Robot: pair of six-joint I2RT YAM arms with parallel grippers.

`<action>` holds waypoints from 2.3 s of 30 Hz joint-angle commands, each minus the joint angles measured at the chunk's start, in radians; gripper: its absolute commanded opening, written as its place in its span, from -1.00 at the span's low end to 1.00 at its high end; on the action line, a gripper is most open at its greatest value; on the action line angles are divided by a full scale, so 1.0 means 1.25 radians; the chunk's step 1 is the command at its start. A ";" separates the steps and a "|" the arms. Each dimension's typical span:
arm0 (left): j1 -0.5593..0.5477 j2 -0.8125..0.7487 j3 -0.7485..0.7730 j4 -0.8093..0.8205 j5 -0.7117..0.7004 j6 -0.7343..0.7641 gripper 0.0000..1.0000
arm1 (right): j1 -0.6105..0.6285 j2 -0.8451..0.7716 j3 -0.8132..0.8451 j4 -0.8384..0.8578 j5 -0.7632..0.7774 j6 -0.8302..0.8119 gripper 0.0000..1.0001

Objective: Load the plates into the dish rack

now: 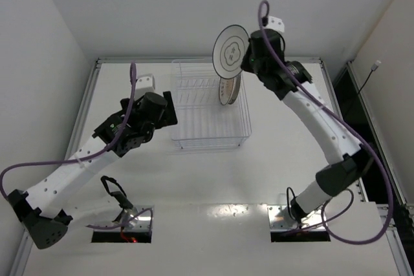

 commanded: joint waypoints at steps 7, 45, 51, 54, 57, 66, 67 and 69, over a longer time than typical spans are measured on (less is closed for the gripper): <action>0.064 -0.183 -0.241 0.193 -0.197 0.144 1.00 | 0.171 0.378 0.429 -0.158 0.491 -0.160 -1.00; 0.064 -0.153 -0.284 0.256 -0.158 0.174 1.00 | 0.133 0.548 0.345 -0.132 0.310 -0.111 -0.68; 0.064 -0.145 -0.284 0.256 -0.165 0.174 1.00 | 0.117 0.484 0.327 -0.139 0.294 -0.111 -0.36; 0.064 -0.145 -0.284 0.256 -0.165 0.174 1.00 | 0.110 0.405 0.301 -0.139 0.294 -0.120 -0.04; 0.064 -0.145 -0.284 0.256 -0.173 0.174 1.00 | 0.103 0.297 0.267 -0.109 0.304 -0.139 0.50; 0.064 -0.128 -0.284 0.256 -0.180 0.174 1.00 | -0.010 0.154 0.178 -0.127 0.194 -0.142 1.00; 0.064 -0.128 -0.284 0.256 -0.180 0.174 1.00 | -0.010 0.147 0.168 -0.127 0.183 -0.142 1.00; 0.064 -0.128 -0.284 0.249 -0.187 0.167 1.00 | -0.020 0.125 0.143 -0.117 0.167 -0.163 1.00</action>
